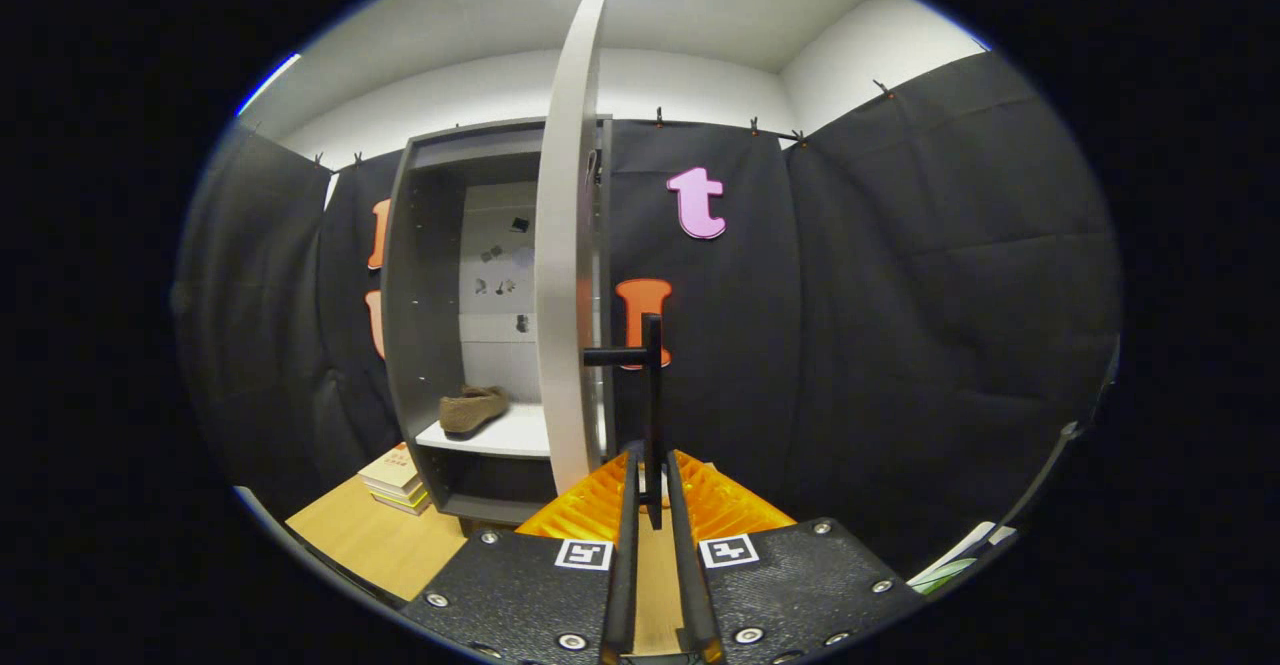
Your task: Open the shoe cabinet door, grab the shoes and put them into the shoe cabinet, then close the shoe cabinet door.
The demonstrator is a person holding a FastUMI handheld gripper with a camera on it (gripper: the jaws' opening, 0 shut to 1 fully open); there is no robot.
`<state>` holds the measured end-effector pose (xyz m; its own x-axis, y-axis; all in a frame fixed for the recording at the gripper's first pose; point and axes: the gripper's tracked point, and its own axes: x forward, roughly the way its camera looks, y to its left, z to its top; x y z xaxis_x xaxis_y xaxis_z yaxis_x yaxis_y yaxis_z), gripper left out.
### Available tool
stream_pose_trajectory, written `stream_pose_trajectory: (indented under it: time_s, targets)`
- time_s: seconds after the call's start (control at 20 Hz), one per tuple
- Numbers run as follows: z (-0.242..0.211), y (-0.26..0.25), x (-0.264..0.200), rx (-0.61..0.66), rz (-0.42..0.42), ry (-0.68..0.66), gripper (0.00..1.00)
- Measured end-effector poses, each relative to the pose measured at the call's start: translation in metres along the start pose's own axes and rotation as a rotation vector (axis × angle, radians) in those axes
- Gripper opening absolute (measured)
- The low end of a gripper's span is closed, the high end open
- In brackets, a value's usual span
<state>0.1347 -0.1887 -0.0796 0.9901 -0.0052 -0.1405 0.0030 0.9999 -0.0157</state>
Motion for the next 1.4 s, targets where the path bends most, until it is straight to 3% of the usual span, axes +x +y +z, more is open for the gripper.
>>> stream_pose_trajectory:
  time_s: [0.25,0.45,1.0,1.4]
  targets:
    - [-0.009,0.017,-0.025,0.015,-0.029,0.035,0.18]
    - [-0.026,0.075,-0.036,-0.024,-0.002,0.09,0.18]
    - [-0.186,0.225,-0.006,-0.025,0.114,0.434,0.34]
    - [-0.32,0.252,0.056,-0.14,0.176,0.595,0.37]
